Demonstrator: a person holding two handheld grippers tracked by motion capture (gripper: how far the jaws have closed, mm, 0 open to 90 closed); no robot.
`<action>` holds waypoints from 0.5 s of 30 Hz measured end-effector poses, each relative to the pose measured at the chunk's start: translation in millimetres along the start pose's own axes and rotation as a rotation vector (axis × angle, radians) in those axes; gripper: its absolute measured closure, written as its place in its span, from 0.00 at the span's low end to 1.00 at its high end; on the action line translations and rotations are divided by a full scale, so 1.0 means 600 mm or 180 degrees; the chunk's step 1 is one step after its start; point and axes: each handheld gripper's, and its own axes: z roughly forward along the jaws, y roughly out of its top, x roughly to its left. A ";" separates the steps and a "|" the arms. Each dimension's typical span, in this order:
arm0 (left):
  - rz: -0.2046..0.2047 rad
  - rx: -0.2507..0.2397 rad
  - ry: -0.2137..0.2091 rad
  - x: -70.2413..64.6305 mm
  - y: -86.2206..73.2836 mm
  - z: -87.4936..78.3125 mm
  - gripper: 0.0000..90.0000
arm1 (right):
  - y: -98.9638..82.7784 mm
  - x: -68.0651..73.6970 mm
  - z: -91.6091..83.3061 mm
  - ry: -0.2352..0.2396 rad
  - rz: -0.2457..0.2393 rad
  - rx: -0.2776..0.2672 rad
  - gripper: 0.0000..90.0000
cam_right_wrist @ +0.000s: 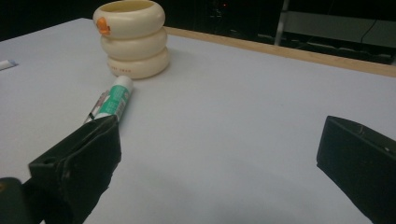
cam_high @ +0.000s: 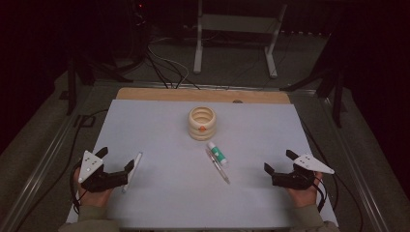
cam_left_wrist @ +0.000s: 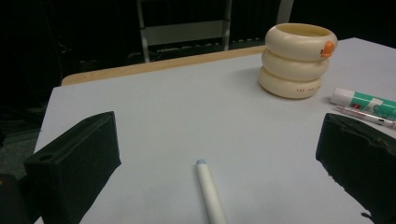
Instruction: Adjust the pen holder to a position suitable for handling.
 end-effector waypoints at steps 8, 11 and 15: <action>0.0006 0.0029 -0.0009 0.000 -0.001 0.003 0.00 | 0.000 0.000 0.000 -0.0027 0.0010 -0.0007 0.00; 0.0016 0.0039 0.0016 -0.001 -0.002 0.003 0.00 | 0.001 0.001 -0.002 -0.0028 0.0025 -0.0023 0.00; -0.0027 0.0063 0.0059 -0.001 -0.002 0.001 0.00 | 0.002 0.001 -0.001 -0.0062 0.0012 -0.0032 0.00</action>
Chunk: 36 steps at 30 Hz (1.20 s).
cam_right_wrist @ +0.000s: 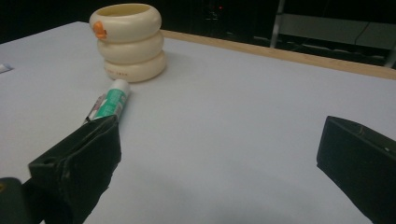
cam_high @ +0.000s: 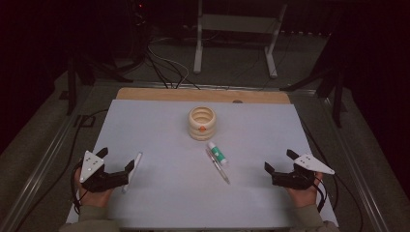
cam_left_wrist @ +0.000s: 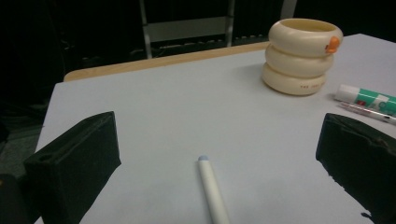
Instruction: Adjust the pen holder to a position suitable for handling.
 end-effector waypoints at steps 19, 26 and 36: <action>-0.0034 0.0053 -0.0035 -0.016 0.050 0.004 0.00 | 0.001 0.003 0.006 -0.0031 0.0006 0.0029 0.00; -0.0013 0.0042 -0.0141 -0.033 0.080 0.023 0.00 | 0.000 0.003 0.007 -0.0035 0.0004 0.0037 0.00; 0.0047 0.0048 -0.0325 -0.062 0.119 0.067 0.00 | 0.000 0.002 0.008 -0.0072 0.0018 0.0044 0.00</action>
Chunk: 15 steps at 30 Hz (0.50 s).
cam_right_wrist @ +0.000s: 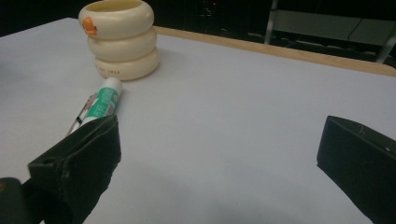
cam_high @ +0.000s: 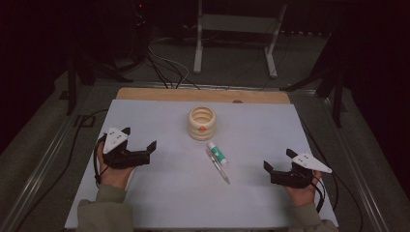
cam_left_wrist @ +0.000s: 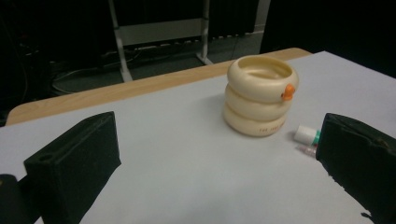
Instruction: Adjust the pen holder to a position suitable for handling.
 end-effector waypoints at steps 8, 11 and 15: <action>-0.0036 0.0027 -0.0096 -0.007 0.023 0.033 0.00 | 0.000 0.000 0.001 -0.0001 0.0004 0.0008 0.00; -0.0028 0.0054 -0.0128 -0.011 0.030 0.044 0.00 | 0.000 0.000 0.001 -0.0001 0.0006 0.0008 0.00; -0.0049 0.0056 -0.0180 -0.014 0.040 0.056 0.00 | 0.000 0.000 0.001 -0.0009 0.0014 0.0013 0.00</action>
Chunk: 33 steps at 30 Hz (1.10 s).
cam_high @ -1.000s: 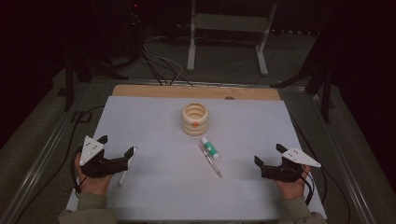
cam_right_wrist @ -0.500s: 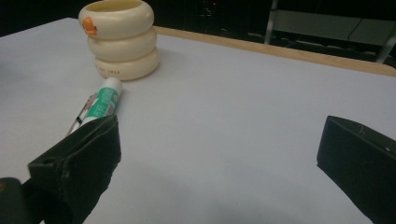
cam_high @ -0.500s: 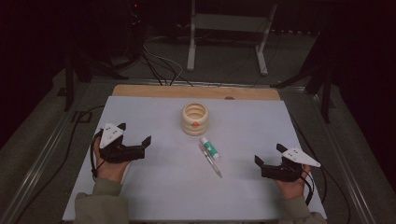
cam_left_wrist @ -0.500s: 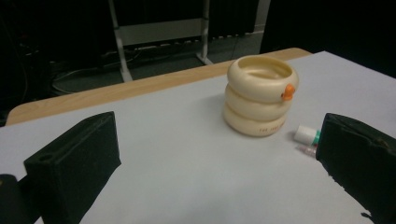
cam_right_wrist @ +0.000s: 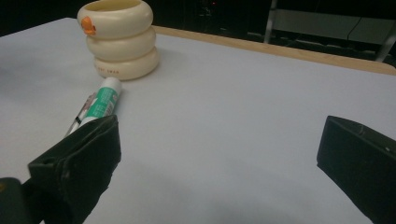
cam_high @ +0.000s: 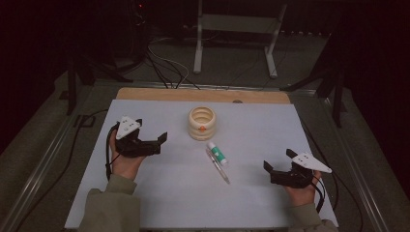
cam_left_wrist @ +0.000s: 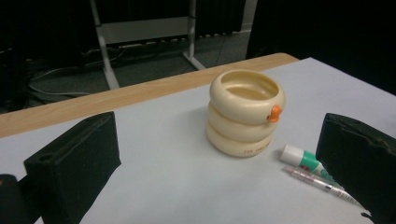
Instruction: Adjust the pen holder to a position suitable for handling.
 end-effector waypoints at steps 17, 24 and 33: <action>-0.0086 0.0078 -0.0013 -0.005 0.036 0.066 0.00 | 0.000 0.001 0.001 -0.0005 -0.0007 0.0010 0.00; -0.0065 0.0076 -0.0005 -0.014 0.053 0.093 0.00 | 0.000 0.001 0.002 -0.0003 -0.0012 0.0016 0.00; -0.0021 0.0113 -0.0006 -0.028 0.067 0.127 0.00 | 0.000 0.001 0.002 -0.0003 -0.0012 0.0016 0.00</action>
